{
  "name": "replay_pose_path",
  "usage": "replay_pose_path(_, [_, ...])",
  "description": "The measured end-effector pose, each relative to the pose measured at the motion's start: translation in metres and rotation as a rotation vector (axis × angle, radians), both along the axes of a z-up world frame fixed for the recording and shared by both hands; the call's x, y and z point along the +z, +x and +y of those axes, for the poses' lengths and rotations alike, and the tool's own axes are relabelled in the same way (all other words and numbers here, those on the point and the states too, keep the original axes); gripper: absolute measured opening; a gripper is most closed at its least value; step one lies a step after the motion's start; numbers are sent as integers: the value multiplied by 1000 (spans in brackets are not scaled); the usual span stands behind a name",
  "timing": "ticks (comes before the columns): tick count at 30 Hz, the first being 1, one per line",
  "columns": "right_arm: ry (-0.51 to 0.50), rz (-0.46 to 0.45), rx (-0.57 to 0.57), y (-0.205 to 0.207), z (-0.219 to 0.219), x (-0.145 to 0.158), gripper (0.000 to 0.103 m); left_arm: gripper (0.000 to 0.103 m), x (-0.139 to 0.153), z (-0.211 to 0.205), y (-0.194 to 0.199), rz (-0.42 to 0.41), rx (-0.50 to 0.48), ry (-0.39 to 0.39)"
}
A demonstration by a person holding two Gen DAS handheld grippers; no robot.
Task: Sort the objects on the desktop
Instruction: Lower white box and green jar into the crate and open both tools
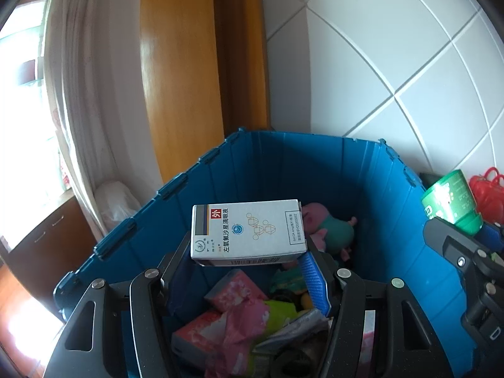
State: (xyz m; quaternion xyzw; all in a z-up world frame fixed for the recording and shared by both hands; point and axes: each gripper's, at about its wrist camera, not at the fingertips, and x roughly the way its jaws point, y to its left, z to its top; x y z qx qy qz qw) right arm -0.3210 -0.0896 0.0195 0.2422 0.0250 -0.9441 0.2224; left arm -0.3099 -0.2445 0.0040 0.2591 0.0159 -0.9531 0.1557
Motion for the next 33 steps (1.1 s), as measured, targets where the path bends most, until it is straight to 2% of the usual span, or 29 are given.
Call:
replay_pose_path(7, [-16, -32, 2, -9, -4, -7, 41, 64, 0, 2, -7, -22, -19, -3])
replay_pose_path(12, [-32, -64, -2, -15, -5, -11, 41, 77, 0, 5, -11, -33, -25, -1])
replay_pose_path(15, [-57, -98, -32, -21, 2, -13, 54, 79, -1, 3, -13, -38, -18, 18])
replay_pose_path(17, [-77, -130, -52, -25, 6, -15, 68, 80, -1, 0, -14, -44, -15, 37])
replay_pose_path(22, [-87, -132, -63, -27, 9, -15, 73, 80, -3, 3, -14, -46, -9, 19])
replay_pose_path(25, [-82, -132, -61, -27, 8, -15, 83, 81, -3, 6, -13, -40, -13, 4])
replay_pose_path(33, [-78, -128, -63, -27, 7, -15, 84, 81, -3, 7, -11, -32, -15, 2])
